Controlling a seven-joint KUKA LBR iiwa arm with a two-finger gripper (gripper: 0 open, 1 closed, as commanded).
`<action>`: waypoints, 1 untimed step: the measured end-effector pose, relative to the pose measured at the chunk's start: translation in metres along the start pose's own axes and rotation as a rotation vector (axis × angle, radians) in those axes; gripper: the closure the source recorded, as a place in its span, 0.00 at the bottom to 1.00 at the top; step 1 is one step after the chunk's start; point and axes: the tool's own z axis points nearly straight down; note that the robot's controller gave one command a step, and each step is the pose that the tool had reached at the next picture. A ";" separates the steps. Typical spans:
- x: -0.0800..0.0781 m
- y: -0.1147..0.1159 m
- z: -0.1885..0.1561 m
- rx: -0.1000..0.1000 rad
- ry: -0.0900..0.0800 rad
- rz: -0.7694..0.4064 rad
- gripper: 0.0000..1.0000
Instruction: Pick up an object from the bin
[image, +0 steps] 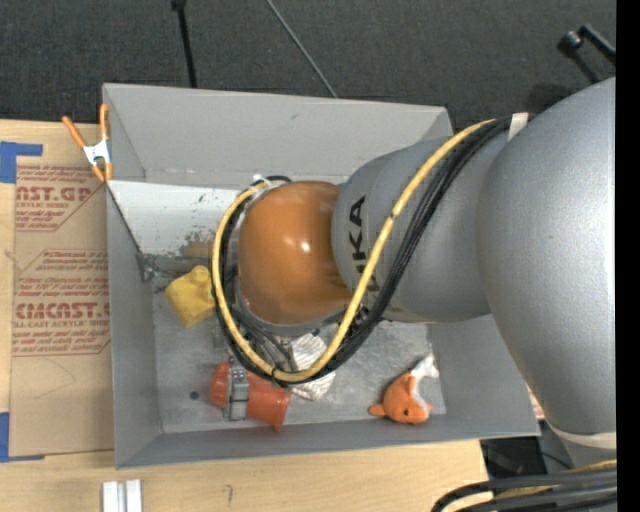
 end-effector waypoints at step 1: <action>-0.002 -0.001 -0.004 -0.002 -0.007 0.002 0.00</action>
Offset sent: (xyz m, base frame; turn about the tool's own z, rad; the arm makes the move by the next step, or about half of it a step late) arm 0.0022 -0.0469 -0.0879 0.0705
